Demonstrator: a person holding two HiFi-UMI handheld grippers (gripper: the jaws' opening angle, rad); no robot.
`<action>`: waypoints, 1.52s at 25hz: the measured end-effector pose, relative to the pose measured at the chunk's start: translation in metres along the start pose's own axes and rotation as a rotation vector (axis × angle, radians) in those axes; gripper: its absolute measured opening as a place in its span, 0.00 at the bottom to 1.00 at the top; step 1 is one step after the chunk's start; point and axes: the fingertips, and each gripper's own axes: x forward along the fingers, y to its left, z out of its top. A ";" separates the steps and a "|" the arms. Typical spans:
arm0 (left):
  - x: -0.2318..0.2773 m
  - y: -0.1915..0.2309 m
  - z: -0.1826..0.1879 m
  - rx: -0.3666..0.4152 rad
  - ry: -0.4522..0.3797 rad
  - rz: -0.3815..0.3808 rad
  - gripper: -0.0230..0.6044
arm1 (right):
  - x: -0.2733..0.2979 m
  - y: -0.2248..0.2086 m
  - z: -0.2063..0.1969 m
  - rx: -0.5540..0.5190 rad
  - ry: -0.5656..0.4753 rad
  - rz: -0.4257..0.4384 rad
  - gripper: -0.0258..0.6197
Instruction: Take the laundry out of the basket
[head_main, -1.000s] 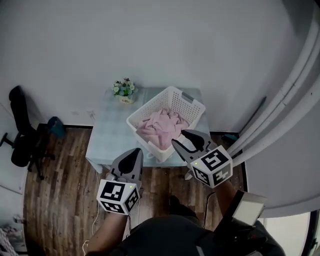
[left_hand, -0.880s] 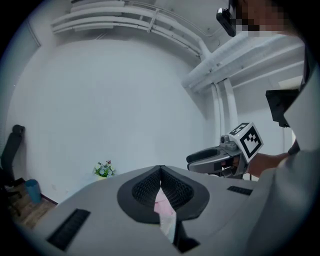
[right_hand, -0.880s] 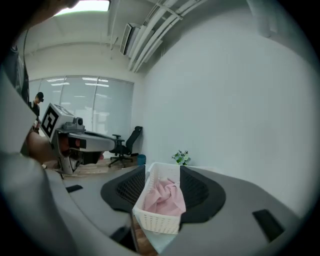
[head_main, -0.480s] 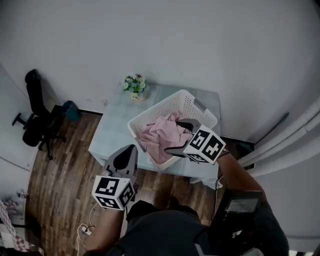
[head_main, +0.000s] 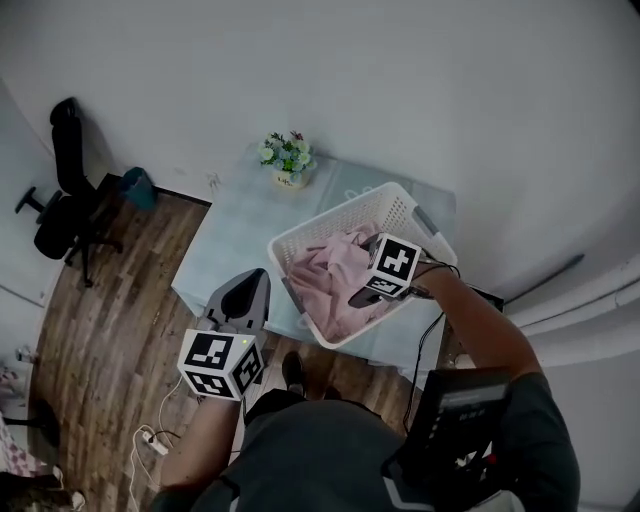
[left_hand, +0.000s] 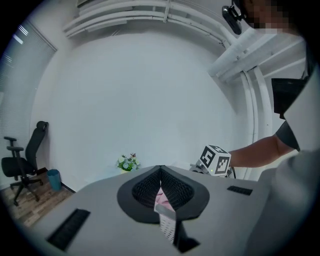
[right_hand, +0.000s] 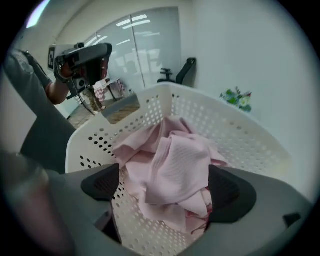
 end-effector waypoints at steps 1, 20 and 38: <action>0.004 0.007 -0.001 -0.007 0.003 0.006 0.05 | 0.008 -0.003 -0.002 -0.018 0.044 0.014 0.86; 0.044 0.050 -0.038 -0.072 0.090 0.022 0.05 | 0.134 -0.005 -0.040 -0.227 0.323 0.091 0.88; 0.035 0.064 -0.047 -0.124 0.066 0.062 0.05 | 0.128 -0.010 -0.020 -0.029 0.200 -0.007 0.34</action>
